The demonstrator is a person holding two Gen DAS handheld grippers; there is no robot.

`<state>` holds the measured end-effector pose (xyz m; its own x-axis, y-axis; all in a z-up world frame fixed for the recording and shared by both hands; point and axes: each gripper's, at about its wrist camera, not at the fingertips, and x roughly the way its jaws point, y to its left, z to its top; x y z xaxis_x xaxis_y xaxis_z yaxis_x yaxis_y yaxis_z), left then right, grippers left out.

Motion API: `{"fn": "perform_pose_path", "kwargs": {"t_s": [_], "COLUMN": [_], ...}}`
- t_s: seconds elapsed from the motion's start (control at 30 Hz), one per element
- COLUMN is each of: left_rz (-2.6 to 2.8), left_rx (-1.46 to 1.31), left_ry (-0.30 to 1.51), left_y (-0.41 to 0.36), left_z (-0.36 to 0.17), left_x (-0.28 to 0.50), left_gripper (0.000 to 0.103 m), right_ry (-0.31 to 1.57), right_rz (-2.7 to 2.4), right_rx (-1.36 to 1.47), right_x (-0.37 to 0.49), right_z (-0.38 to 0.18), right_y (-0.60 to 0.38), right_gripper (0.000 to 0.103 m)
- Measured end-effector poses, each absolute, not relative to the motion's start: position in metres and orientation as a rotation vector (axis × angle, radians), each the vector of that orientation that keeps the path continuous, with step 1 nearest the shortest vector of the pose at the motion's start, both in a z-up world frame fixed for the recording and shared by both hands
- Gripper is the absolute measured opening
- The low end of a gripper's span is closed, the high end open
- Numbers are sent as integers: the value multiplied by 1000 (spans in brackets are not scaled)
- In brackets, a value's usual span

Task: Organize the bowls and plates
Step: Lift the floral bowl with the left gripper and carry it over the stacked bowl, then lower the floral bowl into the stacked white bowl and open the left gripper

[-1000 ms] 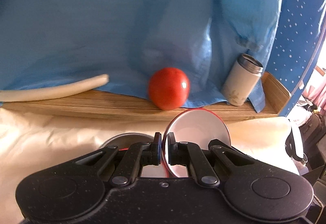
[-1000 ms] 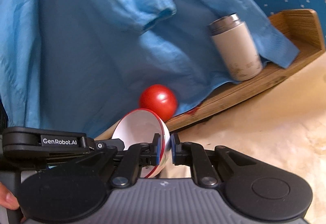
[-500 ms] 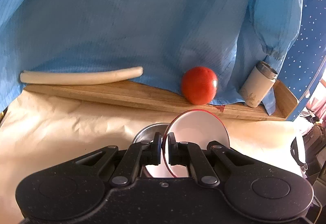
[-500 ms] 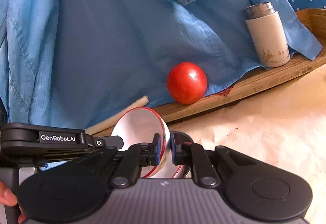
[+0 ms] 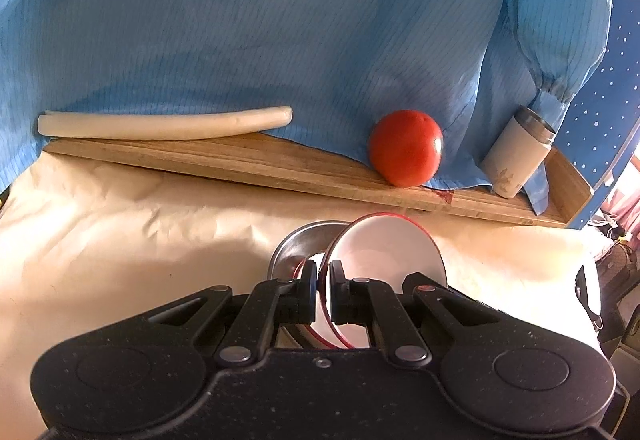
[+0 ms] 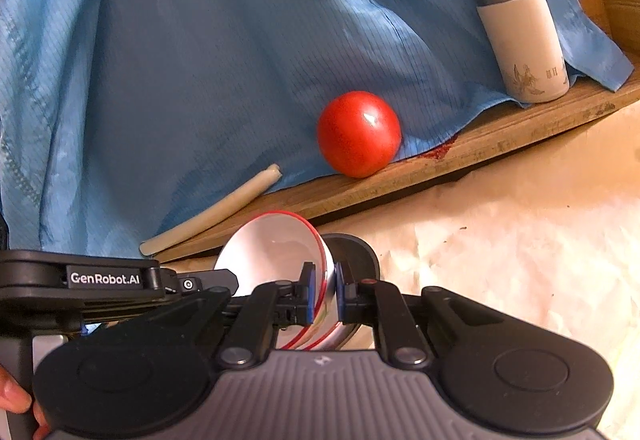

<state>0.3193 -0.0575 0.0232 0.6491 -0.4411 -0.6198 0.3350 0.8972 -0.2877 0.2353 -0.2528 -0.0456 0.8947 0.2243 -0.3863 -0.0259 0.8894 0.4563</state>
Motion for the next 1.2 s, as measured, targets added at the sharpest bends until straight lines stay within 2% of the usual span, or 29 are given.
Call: {"fn": "perform_pose_path", "kwargs": {"t_s": [1.2], "left_rz": [-422], "left_rx": [-137], "left_ry": [801], "left_y": [-60], "left_z": [14], "left_x": [332], "left_gripper": [5], "right_ry": [543], "right_rz": [119], "right_rx": [353], "right_x": [254], "right_z": [-46], "right_y": [-238], "right_gripper": [15]}}
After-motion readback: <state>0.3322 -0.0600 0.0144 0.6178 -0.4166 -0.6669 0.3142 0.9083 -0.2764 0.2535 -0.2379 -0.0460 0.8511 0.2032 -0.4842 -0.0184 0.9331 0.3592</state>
